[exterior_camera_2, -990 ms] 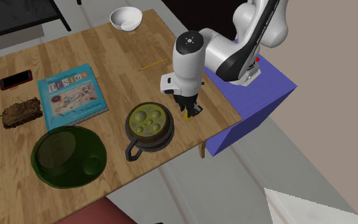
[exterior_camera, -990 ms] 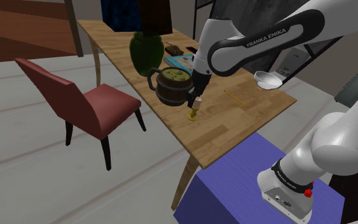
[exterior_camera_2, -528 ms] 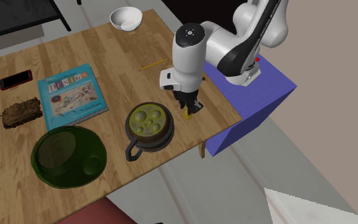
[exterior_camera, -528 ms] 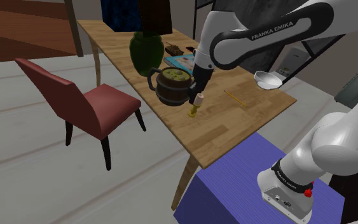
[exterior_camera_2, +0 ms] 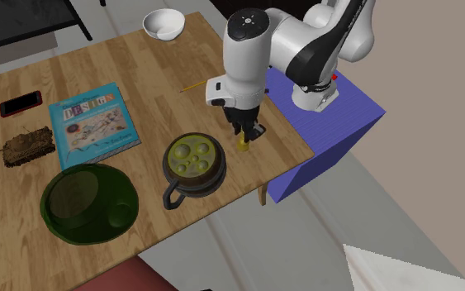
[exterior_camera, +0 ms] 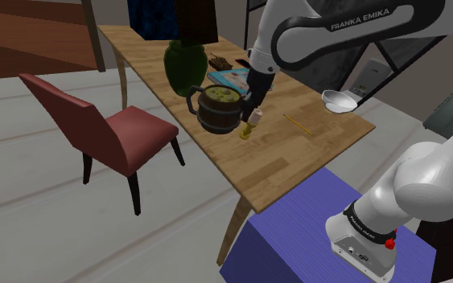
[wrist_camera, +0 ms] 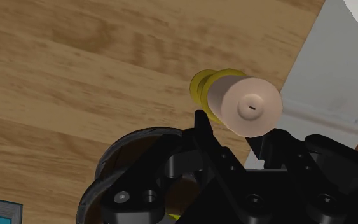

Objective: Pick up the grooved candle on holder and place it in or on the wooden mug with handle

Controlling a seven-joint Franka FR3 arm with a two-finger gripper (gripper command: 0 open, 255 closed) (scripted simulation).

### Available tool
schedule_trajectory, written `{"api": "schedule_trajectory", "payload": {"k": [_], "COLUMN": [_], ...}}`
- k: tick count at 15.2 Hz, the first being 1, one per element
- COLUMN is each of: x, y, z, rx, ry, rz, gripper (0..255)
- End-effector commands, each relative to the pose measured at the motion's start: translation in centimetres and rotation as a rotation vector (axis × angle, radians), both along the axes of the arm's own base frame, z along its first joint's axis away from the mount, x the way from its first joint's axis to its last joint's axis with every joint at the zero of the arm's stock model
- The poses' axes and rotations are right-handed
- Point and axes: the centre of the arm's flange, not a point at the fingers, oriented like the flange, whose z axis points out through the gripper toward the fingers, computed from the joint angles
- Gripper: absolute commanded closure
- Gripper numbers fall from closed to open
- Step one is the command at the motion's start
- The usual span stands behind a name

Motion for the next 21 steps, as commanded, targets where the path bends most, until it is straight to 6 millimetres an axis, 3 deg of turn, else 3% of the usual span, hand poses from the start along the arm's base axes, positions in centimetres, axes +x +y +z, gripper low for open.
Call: {"api": "schedule_trajectory", "payload": {"k": [1, 21], "x": [0.0, 0.0], "y": [0.0, 0.0], "z": [1.1, 11.7], "rx": [0.0, 0.0], "ry": [0.001, 0.001], "rz": [0.0, 0.0], "gripper": [255, 255]}}
